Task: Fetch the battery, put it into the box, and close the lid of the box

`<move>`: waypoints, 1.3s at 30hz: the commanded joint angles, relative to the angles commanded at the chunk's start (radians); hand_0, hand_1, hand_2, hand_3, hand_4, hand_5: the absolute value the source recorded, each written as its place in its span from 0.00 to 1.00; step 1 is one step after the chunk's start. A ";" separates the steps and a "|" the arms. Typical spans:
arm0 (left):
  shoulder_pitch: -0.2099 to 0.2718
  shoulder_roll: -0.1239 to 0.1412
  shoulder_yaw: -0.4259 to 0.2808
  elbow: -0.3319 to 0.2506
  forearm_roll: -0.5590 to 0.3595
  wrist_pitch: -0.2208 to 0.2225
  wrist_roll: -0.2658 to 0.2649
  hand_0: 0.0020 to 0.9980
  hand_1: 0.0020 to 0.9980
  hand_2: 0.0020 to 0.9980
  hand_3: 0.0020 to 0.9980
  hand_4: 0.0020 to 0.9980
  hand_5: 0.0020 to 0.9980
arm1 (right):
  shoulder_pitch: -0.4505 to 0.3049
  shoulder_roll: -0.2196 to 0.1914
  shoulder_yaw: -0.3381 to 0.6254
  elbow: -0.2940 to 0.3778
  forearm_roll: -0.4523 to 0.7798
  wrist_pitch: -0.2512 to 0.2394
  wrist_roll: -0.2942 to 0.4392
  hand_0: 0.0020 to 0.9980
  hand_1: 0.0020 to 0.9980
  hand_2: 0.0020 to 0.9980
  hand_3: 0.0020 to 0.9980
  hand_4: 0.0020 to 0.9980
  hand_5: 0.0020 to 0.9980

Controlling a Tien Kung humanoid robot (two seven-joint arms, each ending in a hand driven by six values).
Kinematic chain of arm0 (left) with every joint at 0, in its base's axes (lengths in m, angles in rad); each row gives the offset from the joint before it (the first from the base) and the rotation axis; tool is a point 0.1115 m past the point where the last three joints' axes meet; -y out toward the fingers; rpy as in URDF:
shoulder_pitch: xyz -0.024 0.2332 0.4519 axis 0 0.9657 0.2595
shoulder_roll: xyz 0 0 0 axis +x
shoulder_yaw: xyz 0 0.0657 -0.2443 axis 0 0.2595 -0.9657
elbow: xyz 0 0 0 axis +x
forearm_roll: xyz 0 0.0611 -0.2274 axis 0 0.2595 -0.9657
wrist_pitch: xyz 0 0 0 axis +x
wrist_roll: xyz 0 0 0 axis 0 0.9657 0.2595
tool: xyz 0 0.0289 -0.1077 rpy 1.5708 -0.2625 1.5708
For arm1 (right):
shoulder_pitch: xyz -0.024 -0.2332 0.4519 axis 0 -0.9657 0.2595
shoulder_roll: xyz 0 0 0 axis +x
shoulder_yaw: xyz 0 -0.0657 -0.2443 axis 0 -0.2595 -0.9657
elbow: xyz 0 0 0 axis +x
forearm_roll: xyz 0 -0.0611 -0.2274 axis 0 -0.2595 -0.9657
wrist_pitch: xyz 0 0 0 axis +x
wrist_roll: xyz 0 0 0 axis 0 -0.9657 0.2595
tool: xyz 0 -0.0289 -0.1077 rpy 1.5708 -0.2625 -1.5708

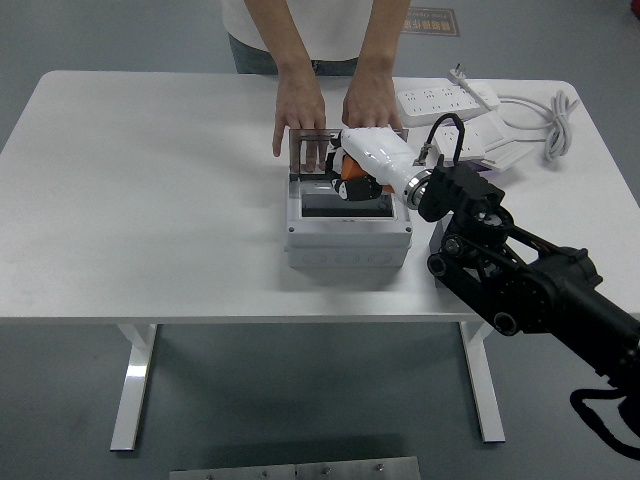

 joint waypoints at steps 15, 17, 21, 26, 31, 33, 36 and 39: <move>-0.005 0.002 -0.017 -0.001 0.029 -0.013 0.000 0.63 0.70 0.57 0.54 0.50 0.00 | 0.026 0.075 0.006 -0.141 -0.003 -0.085 0.023 0.16 0.21 0.27 0.28 0.05 0.00; -0.005 0.003 -0.018 -0.001 0.031 -0.014 0.000 0.63 0.70 0.57 0.54 0.50 0.00 | 0.025 0.082 -0.005 -0.149 0.005 -0.090 0.026 0.15 0.21 0.27 0.28 0.05 0.00; -0.004 0.003 -0.021 -0.001 0.034 -0.016 0.000 0.63 0.70 0.57 0.54 0.50 0.00 | 0.024 0.092 -0.029 -0.151 0.017 -0.095 0.030 0.15 0.21 0.27 0.28 0.05 0.00; -0.005 0.004 -0.022 -0.002 0.036 -0.018 0.000 0.63 0.70 0.57 0.54 0.50 0.00 | 0.025 0.098 -0.042 -0.154 0.024 -0.099 0.033 0.15 0.21 0.27 0.28 0.05 0.00; -0.007 0.004 -0.023 -0.002 0.039 -0.021 0.000 0.63 0.70 0.57 0.54 0.50 0.00 | 0.024 0.102 -0.041 -0.161 0.028 -0.110 0.040 0.15 0.21 0.27 0.28 0.05 0.00; -0.008 0.004 -0.022 -0.002 0.039 -0.021 0.000 0.63 0.70 0.57 0.54 0.50 0.00 | 0.023 0.103 -0.041 -0.164 0.033 -0.115 0.045 0.15 0.21 0.27 0.28 0.05 0.00; -0.009 0.003 -0.022 -0.002 0.040 -0.022 0.000 0.63 0.70 0.57 0.54 0.50 0.00 | 0.021 0.104 -0.041 -0.168 0.047 -0.119 0.056 0.15 0.21 0.27 0.28 0.05 0.00; -0.010 0.003 -0.023 -0.002 0.042 -0.022 0.000 0.63 0.70 0.57 0.54 0.50 0.00 | 0.019 0.106 -0.040 -0.173 0.063 -0.121 0.070 0.15 0.21 0.27 0.28 0.05 0.00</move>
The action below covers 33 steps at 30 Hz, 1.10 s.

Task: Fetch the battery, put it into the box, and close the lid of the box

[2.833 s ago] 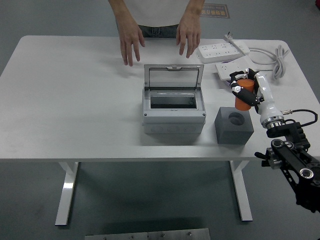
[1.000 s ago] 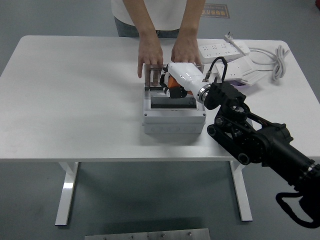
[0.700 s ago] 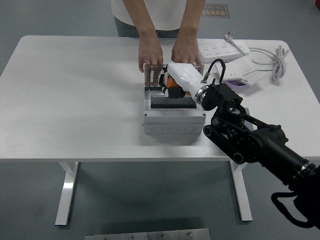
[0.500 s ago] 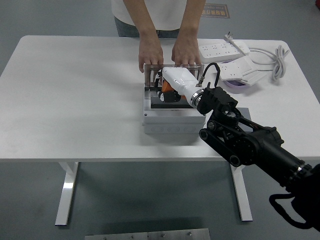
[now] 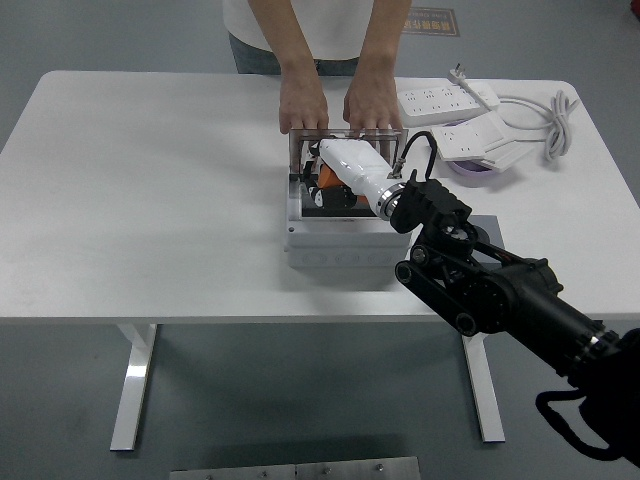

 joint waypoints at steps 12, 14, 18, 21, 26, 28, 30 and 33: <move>-0.005 -0.001 -0.001 0.000 0.004 0.001 0.000 0.63 0.70 0.57 0.54 0.50 0.00 | -0.006 0.002 -0.001 -0.018 0.033 -0.015 0.030 0.23 0.24 0.31 0.39 0.14 0.00; -0.006 -0.001 -0.001 0.000 0.004 0.001 0.000 0.63 0.70 0.57 0.54 0.50 0.00 | -0.007 0.002 -0.002 -0.021 0.037 -0.015 0.032 0.37 0.32 0.40 0.46 0.41 0.05; -0.006 -0.001 -0.001 0.000 0.006 0.000 0.000 0.63 0.70 0.57 0.54 0.50 0.00 | -0.008 0.003 -0.001 -0.028 0.046 -0.011 0.038 0.37 0.32 0.40 0.46 0.41 0.05; -0.006 -0.002 -0.001 0.000 0.007 0.000 0.000 0.63 0.70 0.57 0.54 0.50 0.00 | -0.009 0.003 0.000 -0.033 0.055 -0.007 0.048 0.40 0.34 0.42 0.48 0.52 0.06; -0.006 -0.003 -0.002 0.000 0.008 0.000 0.000 0.63 0.70 0.57 0.54 0.50 0.00 | -0.009 0.002 -0.002 -0.034 0.065 -0.009 0.058 0.44 0.40 0.47 0.57 0.60 0.08; -0.007 -0.003 -0.001 0.000 0.008 0.000 0.000 0.63 0.70 0.57 0.54 0.50 0.00 | -0.009 0.002 -0.002 -0.035 0.068 -0.012 0.060 0.44 0.40 0.47 0.57 0.60 0.08; -0.007 -0.003 -0.002 0.000 0.009 0.000 0.000 0.63 0.70 0.57 0.54 0.50 0.00 | -0.008 0.001 -0.002 -0.035 0.070 -0.014 0.061 0.44 0.40 0.47 0.57 0.60 0.08; -0.008 -0.003 -0.003 0.000 0.010 0.000 0.000 0.63 0.70 0.57 0.54 0.50 0.00 | -0.007 0.000 -0.001 -0.037 0.073 -0.014 0.063 0.55 0.46 0.51 0.57 0.67 0.18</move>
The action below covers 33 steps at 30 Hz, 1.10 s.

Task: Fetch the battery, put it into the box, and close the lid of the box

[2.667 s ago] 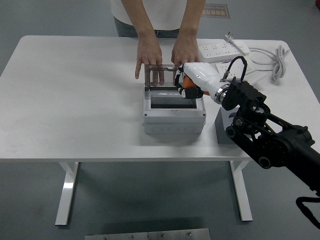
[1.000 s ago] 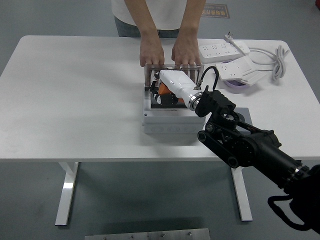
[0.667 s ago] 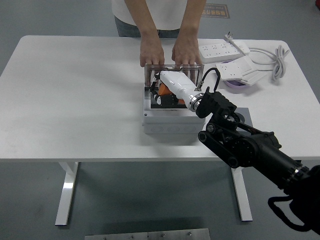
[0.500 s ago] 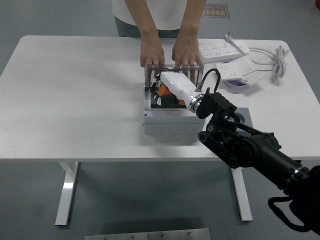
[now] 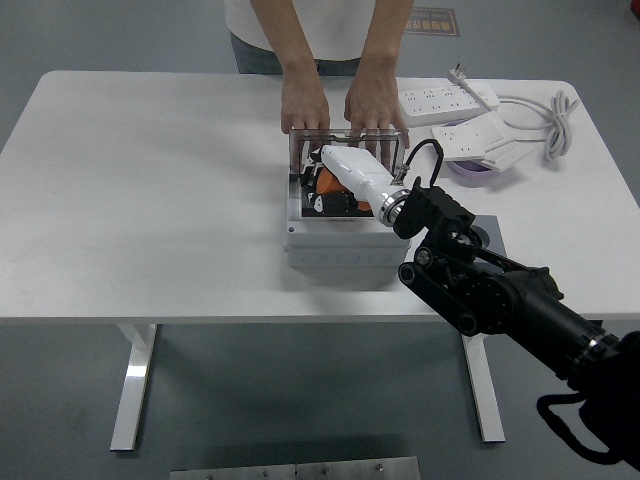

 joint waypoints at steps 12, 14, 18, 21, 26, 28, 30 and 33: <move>0.001 -0.003 0.001 0.000 0.000 -0.001 0.000 0.63 0.70 0.57 0.54 0.50 0.00 | 0.001 -0.001 -0.001 -0.001 0.007 -0.003 0.005 0.58 0.47 0.52 0.58 0.67 0.18; 0.001 -0.004 0.000 -0.001 0.000 -0.001 0.000 0.63 0.70 0.57 0.54 0.50 0.00 | 0.002 -0.003 -0.003 0.001 0.008 -0.004 0.003 0.58 0.47 0.52 0.58 0.67 0.18; 0.004 -0.005 0.000 -0.001 0.000 0.000 0.000 0.63 0.70 0.57 0.54 0.50 0.00 | 0.005 -0.013 -0.006 0.014 0.012 -0.002 -0.006 0.58 0.47 0.52 0.58 0.67 0.17; 0.009 -0.005 0.000 -0.001 -0.003 0.003 0.000 0.63 0.70 0.57 0.54 0.50 0.00 | 0.008 -0.030 -0.009 0.033 0.022 0.002 -0.022 0.58 0.47 0.52 0.58 0.67 0.17; 0.020 -0.005 0.002 -0.002 -0.010 0.008 0.000 0.63 0.70 0.57 0.54 0.50 0.00 | 0.009 -0.061 -0.005 0.053 0.051 0.003 -0.045 0.59 0.48 0.52 0.58 0.68 0.18; 0.023 -0.006 0.003 -0.002 -0.014 0.010 0.000 0.63 0.70 0.57 0.54 0.50 0.00 | 0.008 -0.071 0.001 0.053 0.063 -0.001 -0.057 0.59 0.48 0.52 0.58 0.68 0.18; 0.026 -0.007 0.004 -0.003 -0.017 0.011 0.000 0.63 0.70 0.57 0.54 0.50 0.00 | 0.006 -0.077 0.006 0.056 0.074 -0.008 -0.066 0.32 0.35 0.42 0.49 0.67 0.23; 0.029 -0.008 0.004 -0.003 -0.019 0.013 0.000 0.63 0.70 0.57 0.54 0.50 0.00 | 0.000 -0.084 0.018 0.070 0.082 -0.012 -0.079 0.32 0.35 0.42 0.49 0.67 0.23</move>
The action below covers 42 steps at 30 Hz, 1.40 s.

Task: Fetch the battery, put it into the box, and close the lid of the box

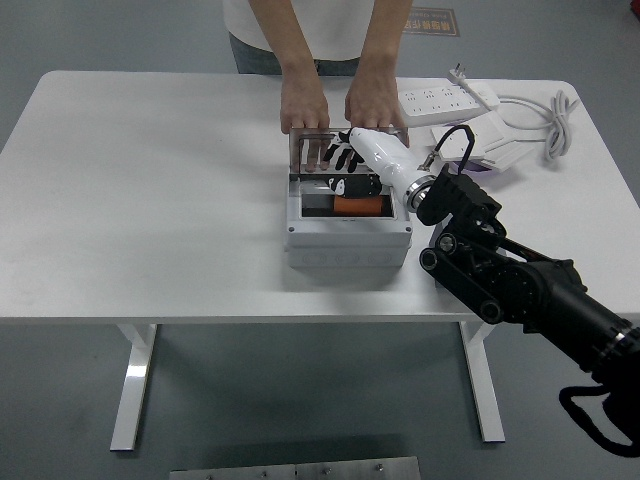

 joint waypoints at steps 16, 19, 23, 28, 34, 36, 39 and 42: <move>0.016 -0.001 0.000 -0.005 -0.015 0.007 0.000 0.63 0.70 0.57 0.54 0.50 0.00 | -0.008 -0.044 0.022 0.070 0.032 0.053 -0.087 0.04 0.15 0.20 0.21 0.40 0.16; 0.019 -0.003 0.000 -0.005 -0.016 0.007 0.000 0.63 0.70 0.57 0.54 0.50 0.00 | -0.004 -0.053 0.028 0.083 0.032 0.070 -0.101 0.04 0.15 0.20 0.21 0.40 0.16; 0.021 -0.004 0.000 -0.006 -0.017 0.006 0.000 0.63 0.70 0.57 0.54 0.50 0.00 | 0.017 -0.067 0.047 0.101 0.024 0.081 -0.107 0.02 0.13 0.18 0.20 0.39 0.18; 0.020 -0.003 0.001 -0.006 -0.018 0.005 0.000 0.63 0.70 0.57 0.54 0.50 0.00 | 0.057 -0.089 0.077 0.113 0.020 0.085 -0.110 0.03 0.13 0.18 0.20 0.36 0.21; 0.017 -0.002 0.001 -0.007 -0.016 0.002 0.000 0.63 0.70 0.57 0.54 0.50 0.00 | 0.088 -0.098 0.104 0.094 0.028 0.067 -0.091 0.03 0.13 0.19 0.20 0.36 0.22; 0.014 -0.003 0.000 -0.007 -0.014 0.001 0.000 0.63 0.70 0.57 0.54 0.50 0.00 | 0.090 -0.095 0.114 0.080 0.041 0.059 -0.071 0.03 0.13 0.19 0.20 0.36 0.22; 0.011 -0.004 -0.001 -0.007 -0.011 -0.001 0.000 0.63 0.70 0.57 0.54 0.50 0.00 | 0.091 -0.087 0.127 0.062 0.064 0.057 -0.040 0.03 0.14 0.19 0.20 0.41 0.20; 0.008 -0.004 -0.002 -0.007 -0.009 -0.003 0.000 0.63 0.70 0.57 0.54 0.50 0.00 | 0.091 -0.079 0.134 0.050 0.081 0.053 -0.020 0.03 0.14 0.19 0.20 0.41 0.20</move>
